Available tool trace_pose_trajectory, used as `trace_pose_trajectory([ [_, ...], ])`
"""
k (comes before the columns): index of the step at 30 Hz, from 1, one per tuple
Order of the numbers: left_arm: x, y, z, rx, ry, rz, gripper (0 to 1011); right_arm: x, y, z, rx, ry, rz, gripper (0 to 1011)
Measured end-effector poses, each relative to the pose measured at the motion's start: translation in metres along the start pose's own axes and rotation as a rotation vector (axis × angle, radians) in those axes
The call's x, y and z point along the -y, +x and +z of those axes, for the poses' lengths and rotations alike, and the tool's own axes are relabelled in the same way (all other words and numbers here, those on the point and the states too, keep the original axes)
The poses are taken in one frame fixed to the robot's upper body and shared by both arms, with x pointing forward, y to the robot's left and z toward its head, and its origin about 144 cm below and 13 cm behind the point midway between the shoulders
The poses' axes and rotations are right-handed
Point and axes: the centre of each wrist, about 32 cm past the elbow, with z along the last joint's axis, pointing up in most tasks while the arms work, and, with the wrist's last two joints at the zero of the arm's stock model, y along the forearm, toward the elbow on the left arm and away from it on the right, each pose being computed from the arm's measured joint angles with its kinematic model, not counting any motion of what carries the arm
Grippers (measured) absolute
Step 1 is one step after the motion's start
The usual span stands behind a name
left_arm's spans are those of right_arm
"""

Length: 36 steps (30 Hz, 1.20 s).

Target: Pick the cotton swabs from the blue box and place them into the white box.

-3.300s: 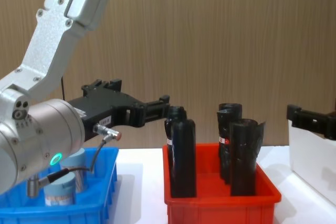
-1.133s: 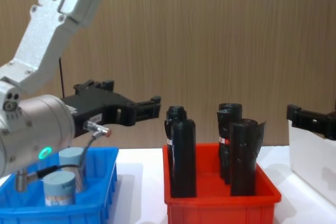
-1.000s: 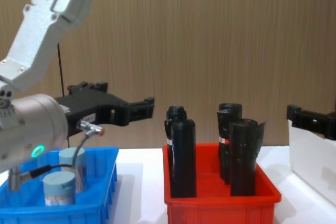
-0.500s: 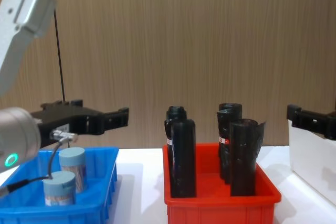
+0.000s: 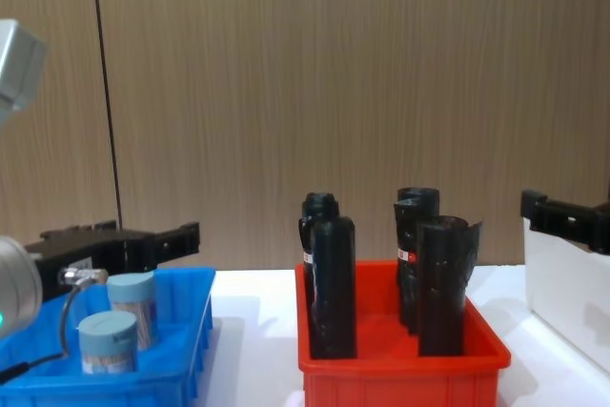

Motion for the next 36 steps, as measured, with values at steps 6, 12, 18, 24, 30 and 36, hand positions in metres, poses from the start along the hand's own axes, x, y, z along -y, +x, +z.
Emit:
trace_pose_trajectory([
  [6, 0.002, 0.005, -0.006, -0.038, 0.016, 0.025, 999, 0.000, 0.000, 0.000, 0.000, 0.000, 0.000, 1001],
  [12, 0.005, 0.011, -0.010, -0.060, 0.038, 0.057, 1000, 0.000, 0.000, 0.000, 0.000, 0.000, 0.000, 1002],
  [18, 0.010, 0.017, -0.015, -0.072, 0.069, 0.087, 1000, 0.000, 0.000, 0.000, 0.000, 0.000, 0.000, 1002],
  [24, 0.016, 0.023, -0.020, -0.081, 0.096, 0.109, 1000, 0.000, 0.000, 0.000, 0.000, 0.000, 0.000, 1002],
  [30, 0.022, 0.029, -0.025, -0.088, 0.120, 0.120, 999, 0.000, 0.000, 0.000, 0.000, 0.000, 0.000, 1002],
  [36, 0.028, 0.034, -0.031, -0.093, 0.142, 0.124, 1000, 0.000, 0.000, 0.000, 0.000, 0.000, 0.000, 1001],
])
